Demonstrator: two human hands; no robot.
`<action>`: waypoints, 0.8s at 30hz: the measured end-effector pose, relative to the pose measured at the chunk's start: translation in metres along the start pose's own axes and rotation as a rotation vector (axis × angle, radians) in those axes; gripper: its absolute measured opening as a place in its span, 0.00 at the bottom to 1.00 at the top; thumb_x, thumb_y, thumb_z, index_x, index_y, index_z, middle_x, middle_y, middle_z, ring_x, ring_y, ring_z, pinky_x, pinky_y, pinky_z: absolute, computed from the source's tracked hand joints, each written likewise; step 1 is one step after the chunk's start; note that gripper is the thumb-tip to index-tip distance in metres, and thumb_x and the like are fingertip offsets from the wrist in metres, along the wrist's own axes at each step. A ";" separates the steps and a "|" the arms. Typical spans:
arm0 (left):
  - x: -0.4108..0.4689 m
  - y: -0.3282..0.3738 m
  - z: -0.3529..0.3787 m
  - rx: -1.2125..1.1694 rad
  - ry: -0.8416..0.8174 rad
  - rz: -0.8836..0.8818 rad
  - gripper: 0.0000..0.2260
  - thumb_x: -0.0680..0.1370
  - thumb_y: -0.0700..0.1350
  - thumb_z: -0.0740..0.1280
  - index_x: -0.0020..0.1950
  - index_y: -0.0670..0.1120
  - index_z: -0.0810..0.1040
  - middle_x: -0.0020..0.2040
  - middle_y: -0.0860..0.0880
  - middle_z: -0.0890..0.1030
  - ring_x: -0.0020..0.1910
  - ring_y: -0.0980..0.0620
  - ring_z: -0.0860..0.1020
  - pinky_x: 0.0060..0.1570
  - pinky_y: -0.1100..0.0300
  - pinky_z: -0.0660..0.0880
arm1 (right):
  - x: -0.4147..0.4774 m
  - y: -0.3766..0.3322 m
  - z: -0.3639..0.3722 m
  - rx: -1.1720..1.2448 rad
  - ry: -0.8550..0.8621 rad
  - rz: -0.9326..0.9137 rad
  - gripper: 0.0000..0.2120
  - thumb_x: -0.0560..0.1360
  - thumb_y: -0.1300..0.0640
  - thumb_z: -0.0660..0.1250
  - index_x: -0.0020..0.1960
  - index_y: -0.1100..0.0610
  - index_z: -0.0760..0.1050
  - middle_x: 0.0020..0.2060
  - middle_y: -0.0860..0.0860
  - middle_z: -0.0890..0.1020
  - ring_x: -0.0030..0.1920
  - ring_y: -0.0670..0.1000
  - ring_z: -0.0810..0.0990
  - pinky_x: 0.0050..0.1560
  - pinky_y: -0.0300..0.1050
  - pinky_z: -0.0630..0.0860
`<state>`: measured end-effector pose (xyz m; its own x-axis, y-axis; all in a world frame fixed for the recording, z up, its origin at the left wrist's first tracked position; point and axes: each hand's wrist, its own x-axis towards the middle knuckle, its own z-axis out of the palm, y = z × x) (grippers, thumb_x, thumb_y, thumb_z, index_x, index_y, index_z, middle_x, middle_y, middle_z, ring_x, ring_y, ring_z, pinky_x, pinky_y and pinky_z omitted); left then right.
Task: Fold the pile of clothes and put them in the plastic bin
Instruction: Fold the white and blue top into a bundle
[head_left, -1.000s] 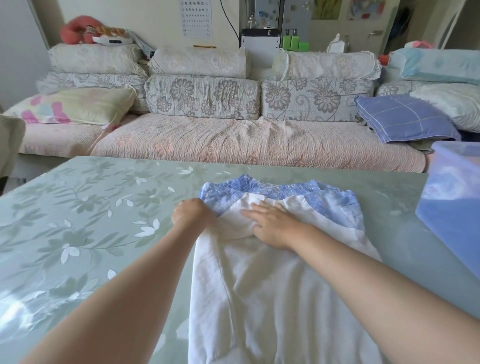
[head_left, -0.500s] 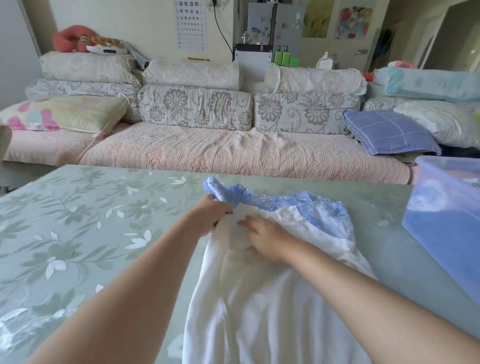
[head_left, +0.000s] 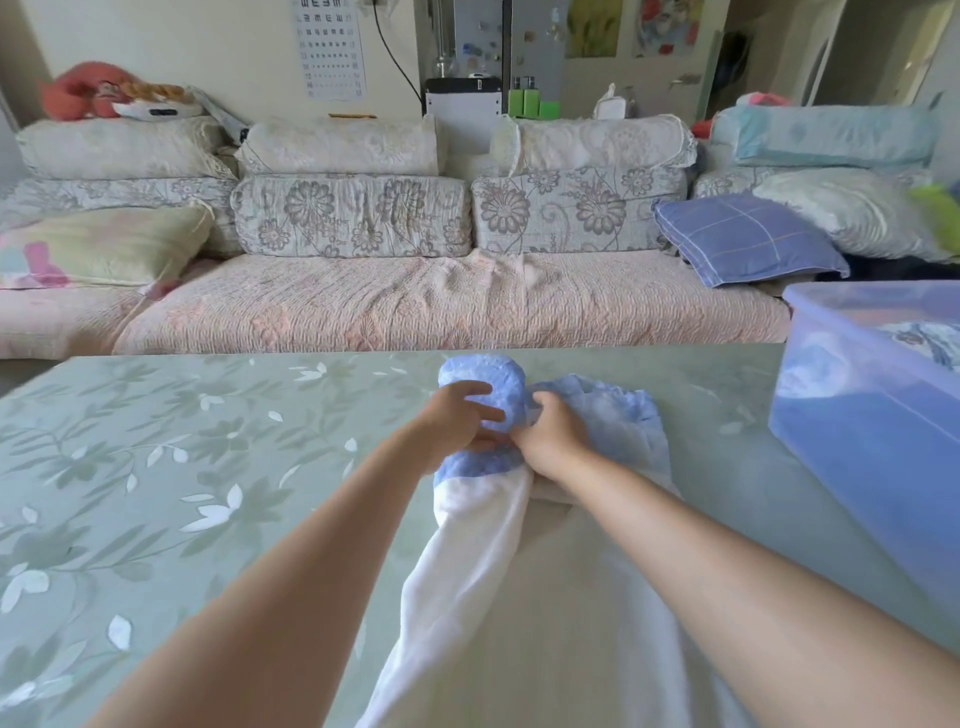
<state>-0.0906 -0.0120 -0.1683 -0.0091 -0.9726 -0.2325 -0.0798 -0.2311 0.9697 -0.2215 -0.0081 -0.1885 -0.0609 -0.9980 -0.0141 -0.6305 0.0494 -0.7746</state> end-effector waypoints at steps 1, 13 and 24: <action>0.006 -0.005 -0.005 0.167 0.074 0.067 0.18 0.79 0.29 0.54 0.66 0.40 0.72 0.45 0.44 0.81 0.39 0.43 0.80 0.43 0.52 0.79 | 0.002 0.000 0.000 -0.039 0.005 0.003 0.23 0.77 0.57 0.65 0.72 0.56 0.67 0.65 0.55 0.77 0.65 0.57 0.76 0.58 0.44 0.70; 0.013 -0.051 -0.019 1.261 -0.047 0.161 0.39 0.76 0.70 0.55 0.81 0.55 0.46 0.81 0.55 0.46 0.79 0.53 0.44 0.75 0.50 0.48 | 0.015 0.021 0.000 -0.768 -0.127 -0.457 0.31 0.81 0.51 0.56 0.81 0.52 0.49 0.81 0.53 0.45 0.80 0.53 0.44 0.78 0.57 0.47; 0.051 -0.046 -0.018 1.293 0.264 0.480 0.15 0.81 0.49 0.54 0.62 0.45 0.75 0.66 0.45 0.69 0.67 0.45 0.64 0.65 0.52 0.63 | 0.050 0.012 0.019 -1.028 0.053 -0.467 0.24 0.80 0.42 0.53 0.69 0.55 0.69 0.68 0.57 0.72 0.71 0.58 0.65 0.74 0.60 0.53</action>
<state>-0.0696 -0.0518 -0.2237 -0.1239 -0.9582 0.2580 -0.9723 0.1691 0.1611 -0.2177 -0.0578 -0.2104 0.3304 -0.9253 0.1860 -0.9359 -0.2958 0.1912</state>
